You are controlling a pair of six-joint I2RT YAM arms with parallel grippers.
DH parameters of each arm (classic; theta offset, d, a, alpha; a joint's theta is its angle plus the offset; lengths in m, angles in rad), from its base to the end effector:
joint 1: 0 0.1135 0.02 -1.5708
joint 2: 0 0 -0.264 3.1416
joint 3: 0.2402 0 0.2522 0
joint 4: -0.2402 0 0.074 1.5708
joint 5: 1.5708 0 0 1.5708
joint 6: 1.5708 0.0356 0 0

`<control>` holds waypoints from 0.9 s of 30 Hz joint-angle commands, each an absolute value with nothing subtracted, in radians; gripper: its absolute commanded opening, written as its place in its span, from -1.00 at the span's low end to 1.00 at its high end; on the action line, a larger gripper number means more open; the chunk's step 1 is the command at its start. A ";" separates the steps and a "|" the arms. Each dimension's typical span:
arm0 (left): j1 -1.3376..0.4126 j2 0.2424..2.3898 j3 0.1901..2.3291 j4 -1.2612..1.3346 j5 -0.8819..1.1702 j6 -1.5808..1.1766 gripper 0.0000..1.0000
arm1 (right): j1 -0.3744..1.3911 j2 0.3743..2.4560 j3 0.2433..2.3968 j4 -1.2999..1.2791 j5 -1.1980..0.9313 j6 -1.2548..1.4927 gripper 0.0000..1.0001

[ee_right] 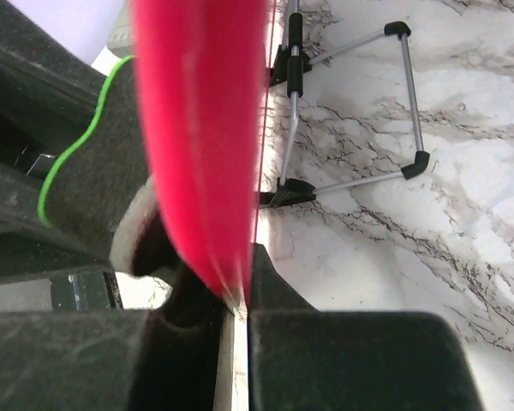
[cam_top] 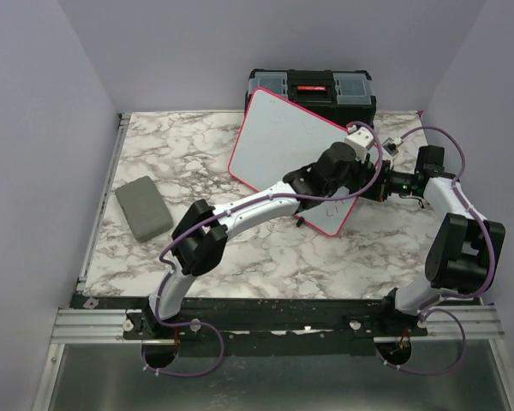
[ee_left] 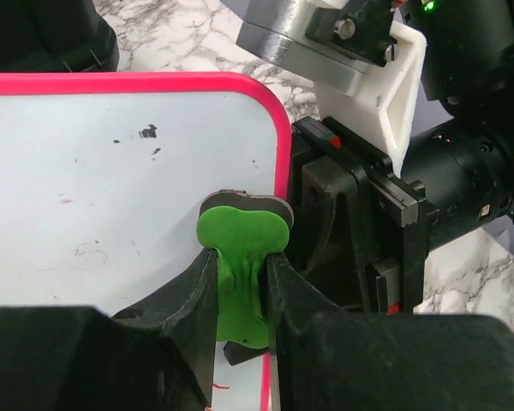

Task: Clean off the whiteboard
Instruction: Erase the whiteboard at the whiteboard stand.

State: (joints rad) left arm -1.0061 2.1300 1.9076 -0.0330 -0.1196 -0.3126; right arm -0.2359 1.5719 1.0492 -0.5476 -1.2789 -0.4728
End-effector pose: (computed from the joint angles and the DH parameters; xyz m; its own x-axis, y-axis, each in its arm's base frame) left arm 0.2808 -0.4353 0.3142 -0.3676 0.0097 -0.9299 0.6977 0.6640 -0.2689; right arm 0.3025 -0.0376 0.2333 -0.5866 0.0062 -0.8098 -0.7264 0.4381 0.5295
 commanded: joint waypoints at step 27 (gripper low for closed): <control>-0.950 1.986 1.432 0.163 -0.175 -0.379 -1.00 | -0.218 1.552 1.063 -0.548 -1.386 -0.506 -0.99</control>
State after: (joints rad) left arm -0.8841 1.9614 1.5055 0.1642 -0.1810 -0.3508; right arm -0.2371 1.5730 1.0489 -0.5446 -1.2762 -0.4721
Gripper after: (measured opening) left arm 0.218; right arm 0.070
